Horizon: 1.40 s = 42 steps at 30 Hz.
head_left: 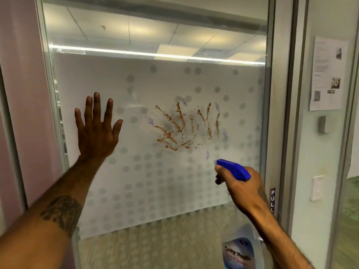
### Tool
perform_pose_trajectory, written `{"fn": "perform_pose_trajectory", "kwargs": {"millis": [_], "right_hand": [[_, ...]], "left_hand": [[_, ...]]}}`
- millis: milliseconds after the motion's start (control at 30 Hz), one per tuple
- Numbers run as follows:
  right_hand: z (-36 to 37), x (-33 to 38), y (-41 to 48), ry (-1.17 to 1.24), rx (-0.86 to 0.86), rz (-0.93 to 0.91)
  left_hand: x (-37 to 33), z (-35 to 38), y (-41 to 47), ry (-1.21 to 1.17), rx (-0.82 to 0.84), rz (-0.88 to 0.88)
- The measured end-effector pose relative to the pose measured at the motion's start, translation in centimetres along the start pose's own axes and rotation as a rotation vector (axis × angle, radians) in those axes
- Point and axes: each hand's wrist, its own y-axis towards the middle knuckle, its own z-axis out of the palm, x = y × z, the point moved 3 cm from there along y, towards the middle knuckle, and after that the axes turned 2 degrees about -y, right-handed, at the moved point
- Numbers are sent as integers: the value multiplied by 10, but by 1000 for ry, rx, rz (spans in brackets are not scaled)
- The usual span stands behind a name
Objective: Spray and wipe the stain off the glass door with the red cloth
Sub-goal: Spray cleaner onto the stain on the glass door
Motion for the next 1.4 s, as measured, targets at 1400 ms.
{"fn": "perform_pose_trajectory", "kwargs": {"millis": [1400], "right_hand": [[-303,-111,-89,123,-48,288]], "left_hand": [[-549,-217,-228,-1683,1650,242]]}}
